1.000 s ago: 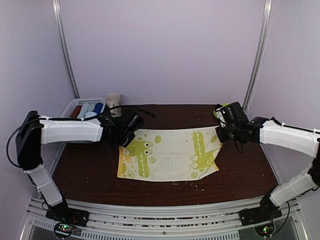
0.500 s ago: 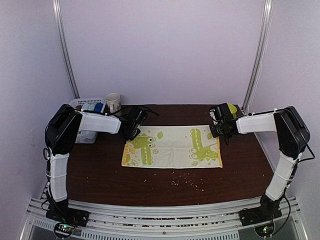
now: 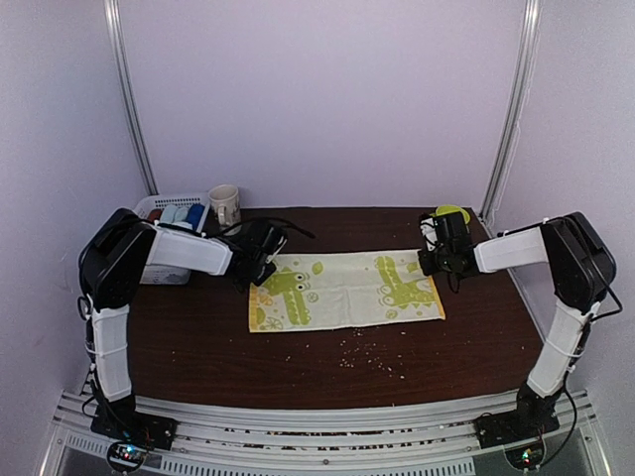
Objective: Roll the towels
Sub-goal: Flatten out the towel at the center of the board, then fold the towel at the center of the board.
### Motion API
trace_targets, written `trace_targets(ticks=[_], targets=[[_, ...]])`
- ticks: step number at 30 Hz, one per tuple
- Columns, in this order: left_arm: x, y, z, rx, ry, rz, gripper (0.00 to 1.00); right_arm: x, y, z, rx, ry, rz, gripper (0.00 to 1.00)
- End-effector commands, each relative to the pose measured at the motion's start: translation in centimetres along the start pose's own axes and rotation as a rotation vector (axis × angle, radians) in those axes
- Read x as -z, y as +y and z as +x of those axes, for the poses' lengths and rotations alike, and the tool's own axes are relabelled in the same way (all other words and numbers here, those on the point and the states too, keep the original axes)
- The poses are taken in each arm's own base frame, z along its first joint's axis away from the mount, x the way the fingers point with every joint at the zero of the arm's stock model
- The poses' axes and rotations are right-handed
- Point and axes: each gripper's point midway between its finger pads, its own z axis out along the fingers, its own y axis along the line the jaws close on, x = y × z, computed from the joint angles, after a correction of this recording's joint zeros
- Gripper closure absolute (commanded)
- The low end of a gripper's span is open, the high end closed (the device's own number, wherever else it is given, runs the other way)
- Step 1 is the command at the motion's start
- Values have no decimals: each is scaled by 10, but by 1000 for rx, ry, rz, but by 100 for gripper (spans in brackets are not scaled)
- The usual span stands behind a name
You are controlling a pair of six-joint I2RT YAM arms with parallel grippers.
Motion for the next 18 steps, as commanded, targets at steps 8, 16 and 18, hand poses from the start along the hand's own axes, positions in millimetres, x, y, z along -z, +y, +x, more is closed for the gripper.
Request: trace_targets(ticks=[8,16,18], targets=[[50,23,-19,113,-136,85,100,54,-8,-6,-47,-28,-45,100],[77,-6,-8,74,-135,137,100,72,-6,19,-58,54,-72,100],[82,-8,-2,76,-129,143,100,76,-6,28,-69,70,-73,100]])
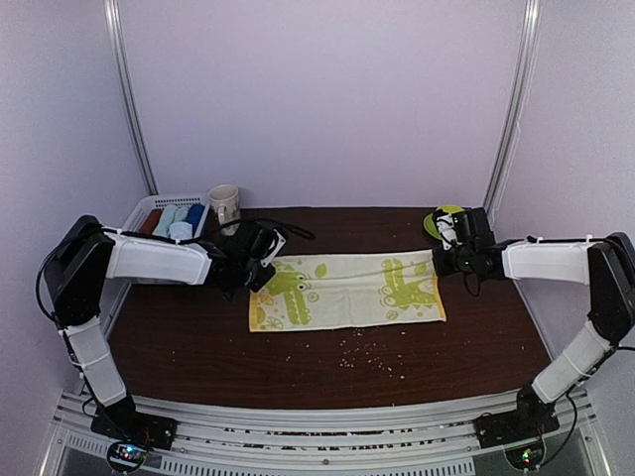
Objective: Roll the towels
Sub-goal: Fold the towel at the center of the board.
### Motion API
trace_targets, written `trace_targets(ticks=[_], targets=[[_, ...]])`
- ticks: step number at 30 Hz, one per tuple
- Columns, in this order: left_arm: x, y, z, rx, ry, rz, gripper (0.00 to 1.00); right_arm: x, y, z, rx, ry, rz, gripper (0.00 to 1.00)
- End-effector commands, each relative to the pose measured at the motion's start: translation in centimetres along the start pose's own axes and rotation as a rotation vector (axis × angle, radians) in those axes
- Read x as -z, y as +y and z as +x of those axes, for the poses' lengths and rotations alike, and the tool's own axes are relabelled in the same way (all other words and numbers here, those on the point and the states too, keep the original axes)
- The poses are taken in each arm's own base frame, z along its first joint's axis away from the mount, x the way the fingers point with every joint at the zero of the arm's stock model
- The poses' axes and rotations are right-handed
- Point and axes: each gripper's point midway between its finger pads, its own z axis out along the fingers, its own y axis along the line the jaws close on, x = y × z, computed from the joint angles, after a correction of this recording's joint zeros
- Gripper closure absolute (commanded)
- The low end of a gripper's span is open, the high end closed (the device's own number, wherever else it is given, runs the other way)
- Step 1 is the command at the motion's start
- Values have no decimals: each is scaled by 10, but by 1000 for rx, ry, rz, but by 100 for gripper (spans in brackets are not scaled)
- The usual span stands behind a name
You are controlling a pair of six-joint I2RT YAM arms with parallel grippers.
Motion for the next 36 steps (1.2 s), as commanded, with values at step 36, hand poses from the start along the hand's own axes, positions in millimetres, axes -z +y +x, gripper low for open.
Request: trace_targets(ticks=[36], targets=[[57,-52,62,42,101,106,100,38,2,88,21,170,111,100]])
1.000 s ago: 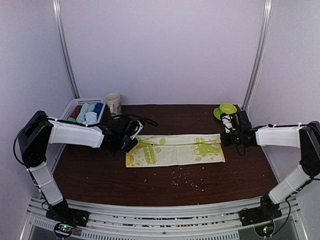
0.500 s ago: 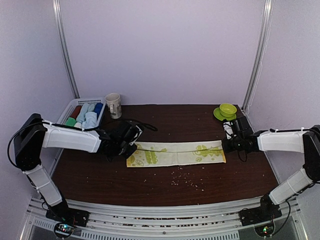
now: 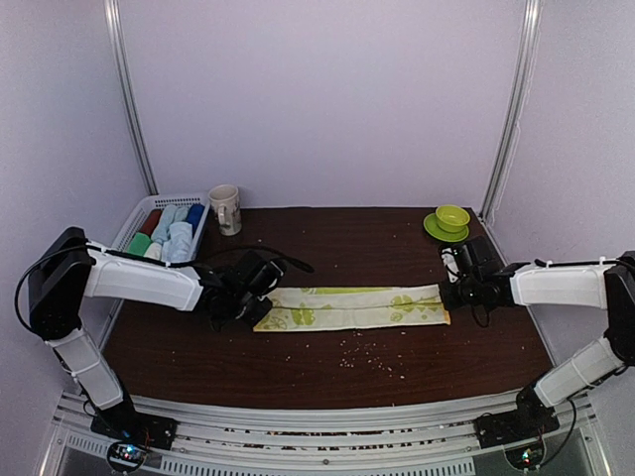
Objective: Roll the towels
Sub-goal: Fold the towel at the center of the board.
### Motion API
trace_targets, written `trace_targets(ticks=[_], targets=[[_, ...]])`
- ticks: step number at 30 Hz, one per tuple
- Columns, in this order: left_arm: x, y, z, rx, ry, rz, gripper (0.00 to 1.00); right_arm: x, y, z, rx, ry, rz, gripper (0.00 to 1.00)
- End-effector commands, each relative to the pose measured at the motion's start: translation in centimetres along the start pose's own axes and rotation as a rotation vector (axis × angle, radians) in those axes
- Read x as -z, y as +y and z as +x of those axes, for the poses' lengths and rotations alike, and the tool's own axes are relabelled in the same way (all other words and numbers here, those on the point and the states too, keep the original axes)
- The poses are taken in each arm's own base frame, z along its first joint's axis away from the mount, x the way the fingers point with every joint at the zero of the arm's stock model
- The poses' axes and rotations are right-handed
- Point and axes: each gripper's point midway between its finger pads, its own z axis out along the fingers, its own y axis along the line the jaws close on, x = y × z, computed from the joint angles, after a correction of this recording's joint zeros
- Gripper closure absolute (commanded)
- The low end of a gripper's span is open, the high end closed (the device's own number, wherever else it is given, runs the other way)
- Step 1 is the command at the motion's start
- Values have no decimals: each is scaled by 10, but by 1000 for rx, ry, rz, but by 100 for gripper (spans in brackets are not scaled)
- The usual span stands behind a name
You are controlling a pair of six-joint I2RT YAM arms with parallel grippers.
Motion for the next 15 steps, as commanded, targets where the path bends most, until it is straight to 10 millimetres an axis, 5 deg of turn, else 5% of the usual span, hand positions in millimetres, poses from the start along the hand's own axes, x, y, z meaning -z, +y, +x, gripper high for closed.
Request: trace_targets(ticks=[1,15], targets=[[8,1,8,26,1,-1,100,6,-7,7,4,9,65,100],[15,-12,12,9,-15,36,100,9,-10,7,5,-1,105,100]])
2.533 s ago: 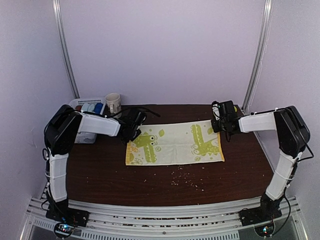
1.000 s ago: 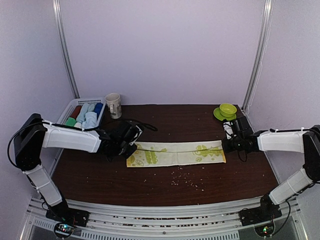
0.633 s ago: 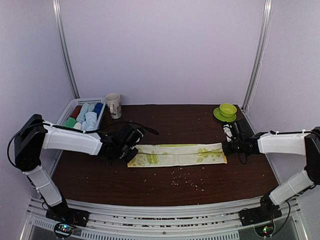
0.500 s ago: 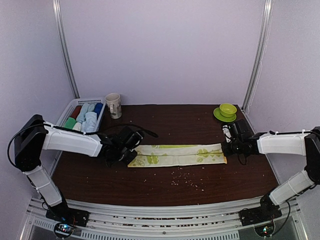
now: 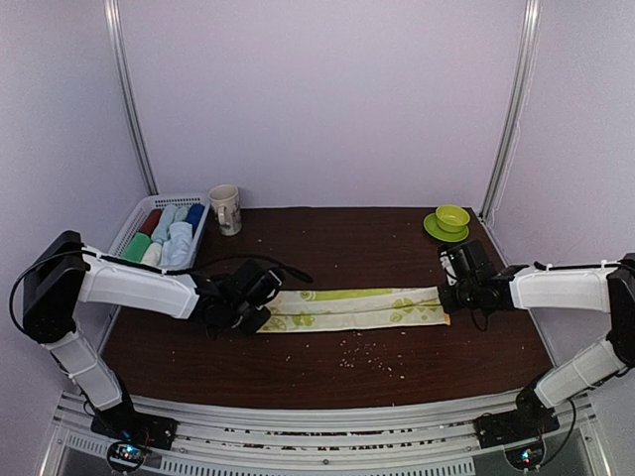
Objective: Roll the towels
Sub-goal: Fold the towel at the center of the board.
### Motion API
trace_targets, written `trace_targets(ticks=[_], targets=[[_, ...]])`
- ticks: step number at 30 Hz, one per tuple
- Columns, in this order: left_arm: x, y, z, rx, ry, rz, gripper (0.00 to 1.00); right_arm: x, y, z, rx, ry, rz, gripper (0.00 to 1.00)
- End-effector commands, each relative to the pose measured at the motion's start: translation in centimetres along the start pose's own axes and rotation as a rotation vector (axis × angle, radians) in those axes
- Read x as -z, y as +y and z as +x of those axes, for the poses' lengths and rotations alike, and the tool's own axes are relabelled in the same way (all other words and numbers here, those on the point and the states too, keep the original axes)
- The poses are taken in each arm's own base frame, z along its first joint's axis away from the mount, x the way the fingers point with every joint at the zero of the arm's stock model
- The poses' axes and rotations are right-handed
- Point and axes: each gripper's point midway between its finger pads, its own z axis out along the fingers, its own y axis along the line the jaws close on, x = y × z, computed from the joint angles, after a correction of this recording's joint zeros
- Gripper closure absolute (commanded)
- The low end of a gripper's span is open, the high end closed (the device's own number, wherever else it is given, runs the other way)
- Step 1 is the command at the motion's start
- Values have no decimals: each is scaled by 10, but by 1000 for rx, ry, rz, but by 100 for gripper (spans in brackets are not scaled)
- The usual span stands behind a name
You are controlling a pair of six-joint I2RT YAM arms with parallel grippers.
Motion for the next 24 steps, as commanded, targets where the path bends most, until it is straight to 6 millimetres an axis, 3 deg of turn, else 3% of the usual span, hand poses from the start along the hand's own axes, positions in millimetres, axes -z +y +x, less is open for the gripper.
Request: trace_targets(ticks=[1,5,7,13,18,24], targets=[[7,-1,-3,22,-25,9,100,2,-7,3,-4,2,48,100],[6,0,1,19,-14,3,100,3,-2,3,12,0,41,99],[6,0,3,16,-8,2,100,4,0,3,18,-3,39,94],[8,3,5,11,-5,-7,80,6,6,2,33,-11,29,85],[11,2,6,15,-10,6,78,8,6,2,27,-14,34,83],[20,8,4,43,-17,2,52,15,2,-3,-3,-38,45,70]])
